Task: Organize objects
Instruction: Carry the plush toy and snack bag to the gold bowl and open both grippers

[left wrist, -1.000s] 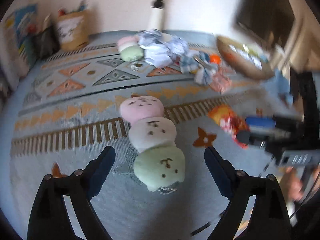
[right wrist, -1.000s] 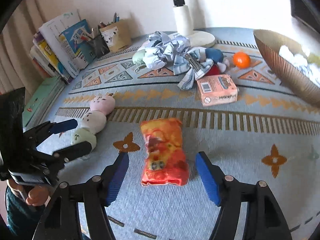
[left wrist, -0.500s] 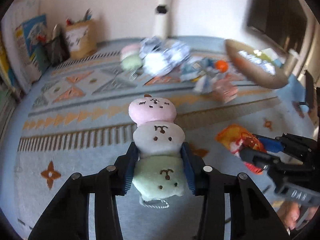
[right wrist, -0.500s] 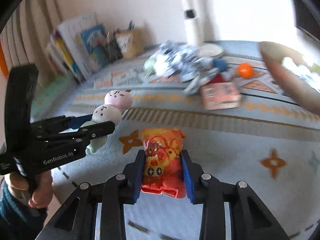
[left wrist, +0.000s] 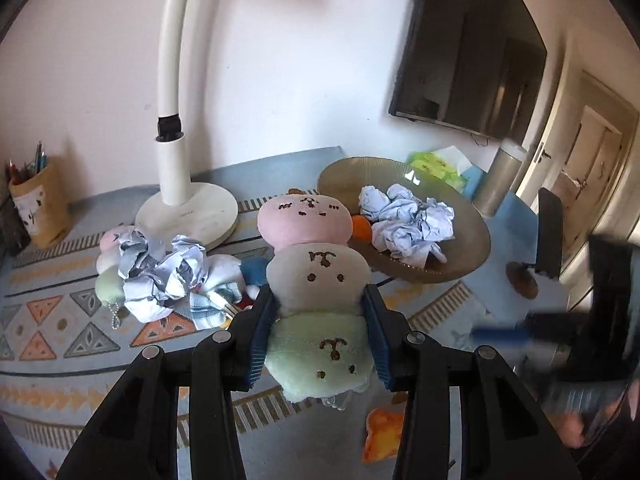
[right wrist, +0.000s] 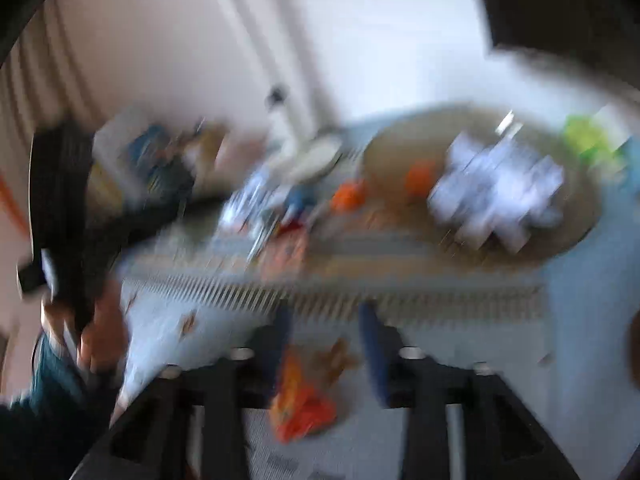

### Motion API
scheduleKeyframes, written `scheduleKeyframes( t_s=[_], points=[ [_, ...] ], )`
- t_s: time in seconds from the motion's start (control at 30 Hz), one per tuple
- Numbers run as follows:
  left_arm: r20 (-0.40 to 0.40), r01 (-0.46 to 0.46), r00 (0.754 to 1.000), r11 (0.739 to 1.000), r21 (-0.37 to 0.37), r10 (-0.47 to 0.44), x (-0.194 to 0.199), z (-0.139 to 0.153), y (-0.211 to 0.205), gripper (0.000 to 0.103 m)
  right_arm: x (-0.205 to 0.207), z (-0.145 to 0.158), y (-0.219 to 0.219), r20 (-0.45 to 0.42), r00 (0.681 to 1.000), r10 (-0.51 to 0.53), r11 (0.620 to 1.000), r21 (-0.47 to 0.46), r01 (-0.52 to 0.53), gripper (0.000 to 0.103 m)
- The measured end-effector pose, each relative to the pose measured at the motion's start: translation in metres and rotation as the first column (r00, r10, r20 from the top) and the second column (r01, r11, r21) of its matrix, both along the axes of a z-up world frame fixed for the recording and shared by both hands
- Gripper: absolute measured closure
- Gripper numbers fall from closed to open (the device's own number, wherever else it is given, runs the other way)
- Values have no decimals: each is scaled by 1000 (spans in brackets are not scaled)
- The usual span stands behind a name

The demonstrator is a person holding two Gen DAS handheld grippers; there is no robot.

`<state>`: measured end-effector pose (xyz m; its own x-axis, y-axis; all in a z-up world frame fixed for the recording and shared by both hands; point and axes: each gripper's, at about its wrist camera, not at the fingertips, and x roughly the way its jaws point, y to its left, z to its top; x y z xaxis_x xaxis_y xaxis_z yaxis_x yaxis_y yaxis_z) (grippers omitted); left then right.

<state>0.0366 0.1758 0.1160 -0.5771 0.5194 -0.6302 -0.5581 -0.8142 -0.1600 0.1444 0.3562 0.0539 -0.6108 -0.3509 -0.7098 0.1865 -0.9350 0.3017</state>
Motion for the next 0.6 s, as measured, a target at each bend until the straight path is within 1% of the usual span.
scheduleKeyframes(
  t_s=[0.03, 0.1, 0.17, 0.23, 0.27, 0.3, 0.33, 0.37, 0.4, 0.43, 0.5, 0.53, 0.6],
  points=[
    [2, -9, 1000, 1000, -18, 9, 2, -4, 0, 62, 3, -9, -10, 11, 999, 33, 999, 22, -33, 26],
    [19, -19, 1000, 1000, -24, 19, 5, -10, -1, 62, 9, -33, -40, 50, 992, 113, 988, 104, -118, 26],
    [43, -26, 999, 999, -34, 28, 8, -18, -5, 62, 10, -47, -58, 79, 983, 168, 972, 150, -179, 26],
    [44, -39, 998, 998, -44, 41, 12, -21, -9, 62, 9, -58, -66, 82, 980, 180, 959, 206, -194, 27],
    [47, -45, 998, 998, -40, 47, 14, -21, -13, 62, 8, -60, -69, 65, 983, 174, 951, 246, -185, 32],
    [48, -47, 998, 998, -37, 49, 15, -20, -16, 62, 8, -60, -70, 55, 982, 182, 948, 256, -190, 49],
    [44, -54, 997, 998, -36, 55, 17, -19, -19, 62, 8, -61, -68, 53, 981, 184, 945, 265, -192, 60],
    [38, -56, 998, 998, -37, 58, 19, -17, -20, 62, 10, -59, -68, 53, 981, 186, 943, 271, -193, 64],
    [32, -57, 998, 998, -37, 58, 19, -16, -21, 62, 14, -57, -68, 45, 982, 183, 945, 268, -189, 70],
    [24, -56, 998, 998, -36, 57, 20, -13, -20, 62, 17, -54, -67, 35, 983, 180, 947, 263, -183, 74],
    [17, -49, 999, 998, -31, 50, 18, -8, -16, 62, 27, -48, -59, 36, 985, 168, 966, 193, -172, 75],
    [12, -40, 999, 999, -28, 40, 16, -6, -11, 62, 32, -44, -58, 29, 987, 156, 971, 177, -159, 75],
    [0, -18, 1000, 999, -29, 18, 9, 0, 5, 62, 37, -22, -43, -29, 994, 110, 979, 174, -104, 75]
  ],
)
